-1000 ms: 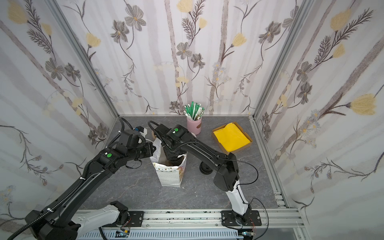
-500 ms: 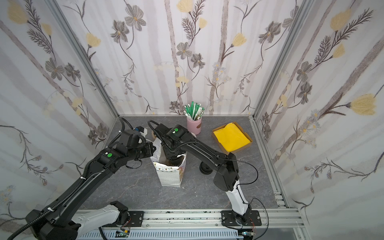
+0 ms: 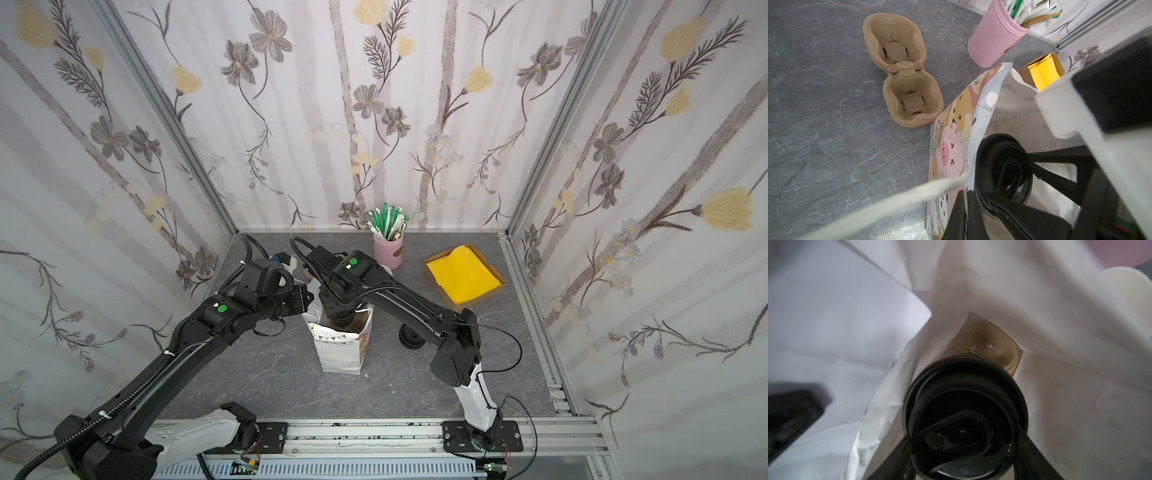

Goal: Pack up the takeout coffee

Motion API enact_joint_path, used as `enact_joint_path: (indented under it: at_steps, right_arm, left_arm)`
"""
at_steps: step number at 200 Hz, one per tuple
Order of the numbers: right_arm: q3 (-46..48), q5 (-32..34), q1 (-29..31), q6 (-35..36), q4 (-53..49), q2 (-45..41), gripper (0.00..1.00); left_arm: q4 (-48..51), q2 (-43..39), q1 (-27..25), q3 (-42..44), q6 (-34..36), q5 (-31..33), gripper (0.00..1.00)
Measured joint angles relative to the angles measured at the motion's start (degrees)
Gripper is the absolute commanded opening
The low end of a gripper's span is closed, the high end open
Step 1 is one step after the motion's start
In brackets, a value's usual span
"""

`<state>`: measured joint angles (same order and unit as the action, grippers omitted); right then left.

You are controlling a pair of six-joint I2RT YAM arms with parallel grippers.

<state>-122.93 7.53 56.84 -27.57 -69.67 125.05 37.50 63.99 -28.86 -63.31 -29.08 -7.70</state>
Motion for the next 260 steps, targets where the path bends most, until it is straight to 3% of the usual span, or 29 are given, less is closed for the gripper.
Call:
enact_joint_path:
  at_steps: [95, 260]
  right_arm:
    - [4.5, -2.7, 0.7, 2.2, 0.4, -0.6, 0.27]
    - [1.1, -1.2, -3.1, 1.0, -0.1, 4.0, 0.28]
  left_arm:
    - [0.0, 0.0, 0.0, 0.0, 0.0, 0.0, 0.00]
    - [-0.1, -0.2, 0.0, -0.1, 0.2, -0.5, 0.00]
